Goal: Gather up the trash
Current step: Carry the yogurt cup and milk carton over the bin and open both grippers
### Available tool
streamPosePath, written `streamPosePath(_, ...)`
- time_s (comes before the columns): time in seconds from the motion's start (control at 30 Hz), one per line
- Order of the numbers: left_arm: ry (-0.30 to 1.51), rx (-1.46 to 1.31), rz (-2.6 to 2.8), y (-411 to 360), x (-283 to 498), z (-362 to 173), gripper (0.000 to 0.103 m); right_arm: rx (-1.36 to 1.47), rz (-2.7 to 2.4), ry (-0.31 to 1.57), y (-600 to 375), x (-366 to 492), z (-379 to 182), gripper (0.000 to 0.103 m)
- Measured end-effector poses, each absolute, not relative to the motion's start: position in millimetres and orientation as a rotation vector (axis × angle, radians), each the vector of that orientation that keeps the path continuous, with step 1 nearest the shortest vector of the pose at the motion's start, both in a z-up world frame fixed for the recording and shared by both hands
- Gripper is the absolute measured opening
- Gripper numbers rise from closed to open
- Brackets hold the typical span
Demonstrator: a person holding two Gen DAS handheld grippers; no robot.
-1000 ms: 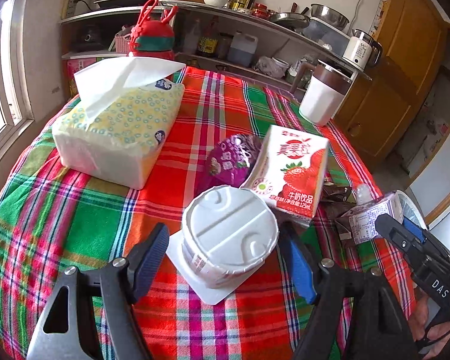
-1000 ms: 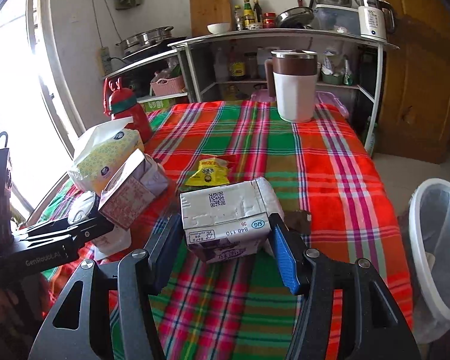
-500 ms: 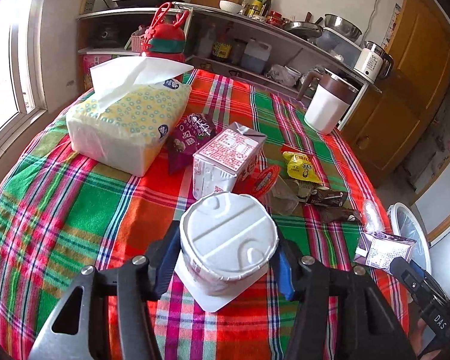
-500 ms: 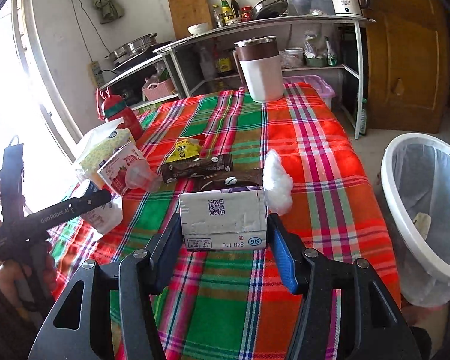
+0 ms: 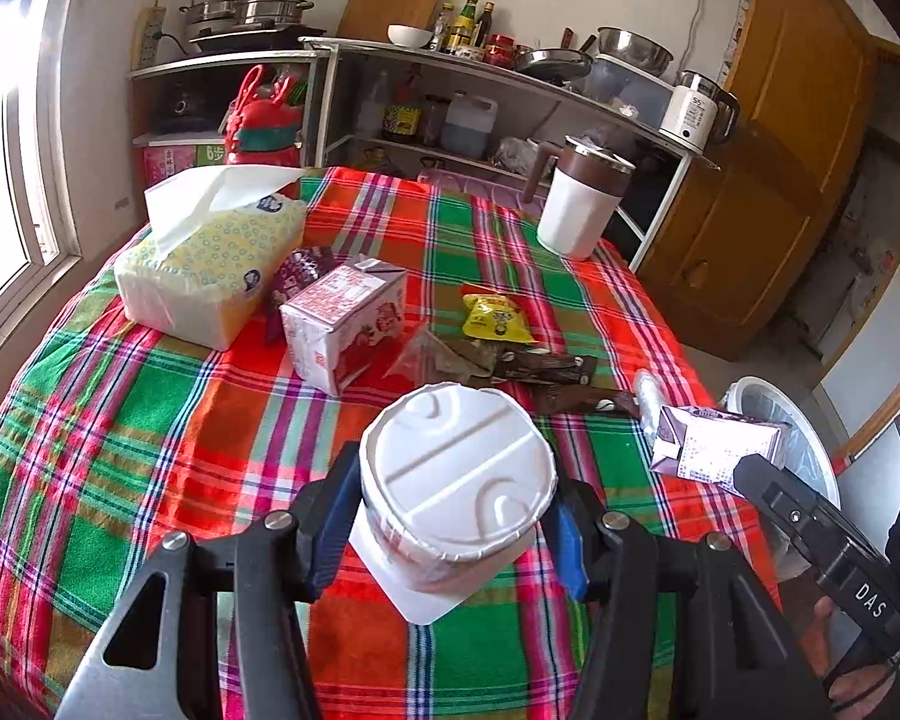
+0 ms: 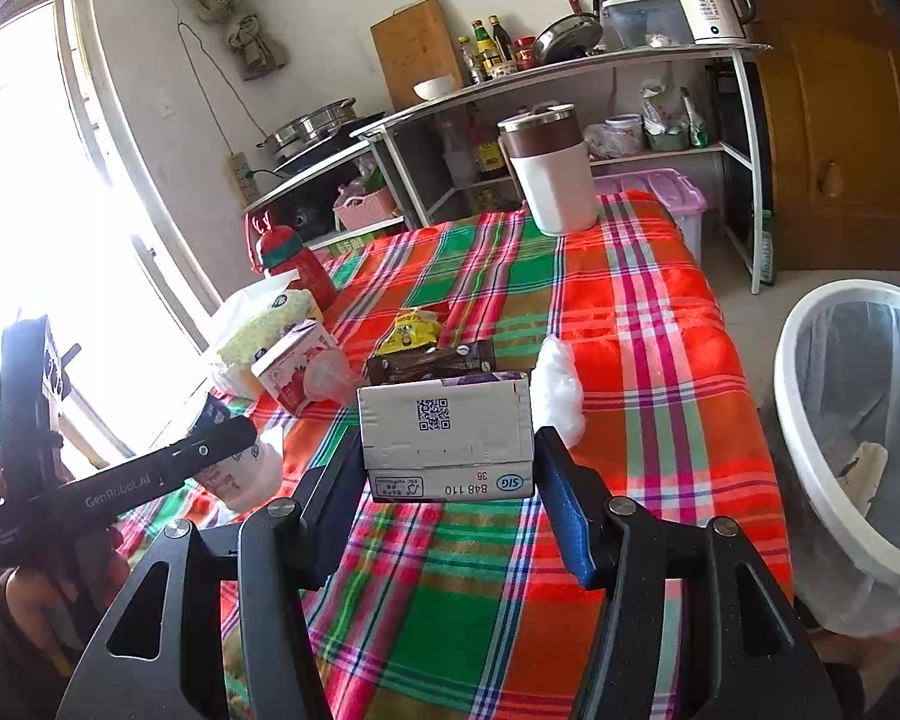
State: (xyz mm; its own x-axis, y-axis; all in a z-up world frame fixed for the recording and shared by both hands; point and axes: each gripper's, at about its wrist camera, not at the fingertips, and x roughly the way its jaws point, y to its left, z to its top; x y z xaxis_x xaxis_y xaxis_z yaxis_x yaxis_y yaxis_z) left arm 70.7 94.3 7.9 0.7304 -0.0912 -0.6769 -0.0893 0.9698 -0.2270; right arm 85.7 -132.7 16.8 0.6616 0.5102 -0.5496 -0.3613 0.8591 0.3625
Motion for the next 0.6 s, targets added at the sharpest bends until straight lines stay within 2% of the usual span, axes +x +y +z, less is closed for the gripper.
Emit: streamPosePath(0.6,0.709,-0.137,-0.237,-4,90,39,0.058,0.249,0.314,0.586,-210,70,46,0.057)
